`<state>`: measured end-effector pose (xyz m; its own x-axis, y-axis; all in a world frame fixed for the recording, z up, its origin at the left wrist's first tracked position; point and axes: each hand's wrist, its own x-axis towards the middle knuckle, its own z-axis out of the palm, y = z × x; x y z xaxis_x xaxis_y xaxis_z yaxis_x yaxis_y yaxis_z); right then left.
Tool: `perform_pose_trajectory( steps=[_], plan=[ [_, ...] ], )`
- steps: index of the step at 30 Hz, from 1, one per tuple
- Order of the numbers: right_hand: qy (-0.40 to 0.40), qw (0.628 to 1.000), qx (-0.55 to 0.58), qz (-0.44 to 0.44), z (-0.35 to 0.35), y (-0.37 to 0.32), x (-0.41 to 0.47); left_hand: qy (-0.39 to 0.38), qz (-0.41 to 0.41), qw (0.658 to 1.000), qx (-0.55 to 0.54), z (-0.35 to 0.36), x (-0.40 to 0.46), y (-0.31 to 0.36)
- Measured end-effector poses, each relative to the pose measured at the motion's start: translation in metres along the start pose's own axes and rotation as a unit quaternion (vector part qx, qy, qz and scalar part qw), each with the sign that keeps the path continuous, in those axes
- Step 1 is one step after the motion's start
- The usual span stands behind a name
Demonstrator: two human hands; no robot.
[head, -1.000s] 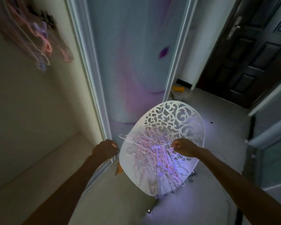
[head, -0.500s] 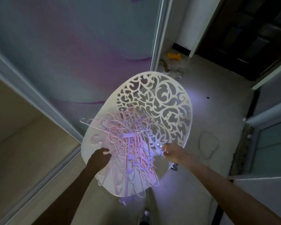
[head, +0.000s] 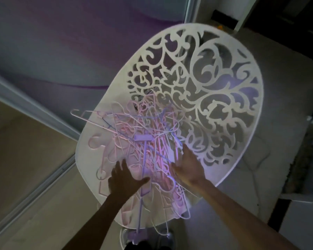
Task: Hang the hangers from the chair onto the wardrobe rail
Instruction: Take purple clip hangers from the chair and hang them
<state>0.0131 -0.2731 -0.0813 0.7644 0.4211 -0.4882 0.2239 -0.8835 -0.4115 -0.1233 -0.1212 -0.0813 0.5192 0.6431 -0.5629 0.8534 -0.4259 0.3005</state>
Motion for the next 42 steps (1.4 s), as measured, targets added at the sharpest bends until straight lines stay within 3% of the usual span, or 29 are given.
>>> perform_pose_trajectory(
  steps=[2, 5, 7, 9, 10, 12, 17, 20, 25, 28, 37, 42],
  plan=[
    [0.051, 0.998, -0.018, -0.034, 0.002, 0.002, -0.006, 0.035, -0.008, 0.999, -0.013, 0.009, 0.002, 0.006],
    [0.2, 0.963, -0.077, -0.165, -0.002, -0.002, -0.019, 0.069, -0.005, 0.997, -0.028, 0.005, 0.004, 0.008],
    [0.147, 0.961, -0.111, -0.204, -0.004, -0.012, -0.028, 0.076, 0.007, 0.997, -0.01, -0.004, 0.008, 0.003],
    [-0.013, 0.967, -0.189, -0.171, 0.002, -0.022, -0.033, 0.076, 0.019, 0.997, 0.021, -0.015, 0.012, -0.003],
    [-0.052, 0.958, -0.227, -0.165, 0.006, -0.025, -0.035, 0.076, 0.028, 0.996, 0.035, -0.02, 0.013, -0.003],
    [-0.033, 0.952, -0.248, -0.178, 0.008, -0.028, -0.033, 0.076, 0.033, 0.995, 0.057, -0.027, 0.013, -0.003],
    [0.051, 0.987, -0.072, -0.131, -0.001, -0.027, -0.029, -0.001, 0.002, 1.0, -0.016, -0.038, 0.021, -0.009],
    [0.112, 0.989, -0.003, -0.094, -0.015, -0.033, -0.02, 0.005, 0.012, 0.997, -0.076, -0.044, 0.021, -0.011],
    [-0.009, 0.988, -0.14, -0.068, -0.004, -0.062, 0.013, -0.013, -0.04, 0.977, -0.21, -0.053, 0.032, -0.025],
    [-0.003, 0.983, -0.17, -0.073, 0.009, -0.074, 0.023, -0.023, -0.082, 0.95, -0.301, -0.065, 0.033, -0.027],
    [0.103, 0.978, -0.009, -0.181, 0.001, -0.058, -0.001, -0.037, -0.106, 0.893, -0.435, -0.083, 0.035, -0.032],
    [0.071, 0.973, 0.121, -0.183, -0.016, -0.061, -0.003, -0.063, -0.11, 0.869, -0.479, -0.092, 0.029, -0.021]
  ],
)
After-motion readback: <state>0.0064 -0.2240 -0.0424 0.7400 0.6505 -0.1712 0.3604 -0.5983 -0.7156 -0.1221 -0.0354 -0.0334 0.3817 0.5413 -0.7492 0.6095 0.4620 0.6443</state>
